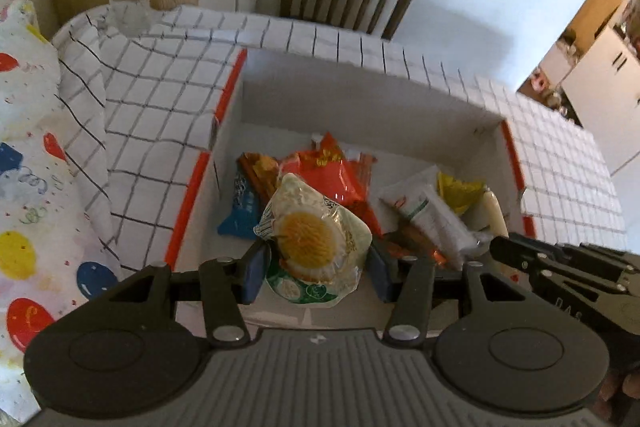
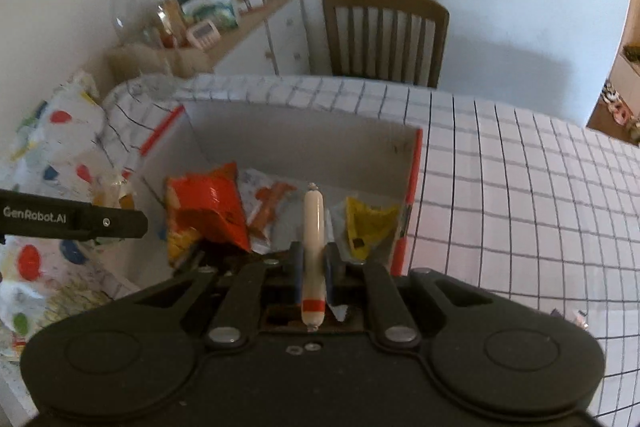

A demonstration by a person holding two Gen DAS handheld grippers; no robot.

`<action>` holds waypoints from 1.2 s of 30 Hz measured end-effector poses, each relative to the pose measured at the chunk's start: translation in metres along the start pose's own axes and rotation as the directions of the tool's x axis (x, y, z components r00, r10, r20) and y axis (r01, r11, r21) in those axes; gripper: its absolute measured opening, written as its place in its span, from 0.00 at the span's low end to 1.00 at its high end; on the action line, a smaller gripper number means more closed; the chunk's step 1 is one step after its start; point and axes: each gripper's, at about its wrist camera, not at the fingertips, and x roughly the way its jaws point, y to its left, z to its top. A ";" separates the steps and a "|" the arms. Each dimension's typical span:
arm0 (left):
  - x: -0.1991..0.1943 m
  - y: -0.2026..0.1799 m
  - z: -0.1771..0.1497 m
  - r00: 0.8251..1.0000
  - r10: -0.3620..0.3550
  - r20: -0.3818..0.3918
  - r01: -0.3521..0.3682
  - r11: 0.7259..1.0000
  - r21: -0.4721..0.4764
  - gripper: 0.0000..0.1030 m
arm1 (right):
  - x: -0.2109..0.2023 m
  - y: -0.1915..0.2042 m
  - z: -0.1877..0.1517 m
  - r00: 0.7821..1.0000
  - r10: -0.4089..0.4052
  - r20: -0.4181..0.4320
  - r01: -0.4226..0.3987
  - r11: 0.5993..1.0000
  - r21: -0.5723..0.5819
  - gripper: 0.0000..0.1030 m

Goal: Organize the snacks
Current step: 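Open the left tool dropping the bun while the right tool releases the stick packet, then move both tools back toward the purple candy and small packet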

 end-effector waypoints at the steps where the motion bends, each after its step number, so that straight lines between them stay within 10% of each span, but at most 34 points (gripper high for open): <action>1: 0.004 0.000 -0.001 1.000 0.002 -0.011 -0.002 1.000 0.002 0.50 | 0.004 0.000 -0.001 1.000 -0.004 -0.009 0.004 1.000 0.005 0.08; 17: 0.026 -0.009 -0.012 0.997 0.039 -0.059 -0.037 0.998 0.050 0.53 | 0.024 -0.001 -0.013 0.996 -0.002 -0.091 0.005 0.999 0.032 0.15; 21: 0.019 -0.014 -0.013 0.999 0.034 -0.034 -0.032 0.998 0.049 0.68 | 0.019 -0.003 -0.014 0.995 0.000 -0.095 0.002 1.000 0.030 0.20; 36: -0.038 -0.048 -0.021 0.996 -0.004 0.093 -0.007 0.993 0.115 0.76 | -0.033 -0.006 -0.012 0.999 0.035 -0.011 -0.034 0.999 0.037 0.38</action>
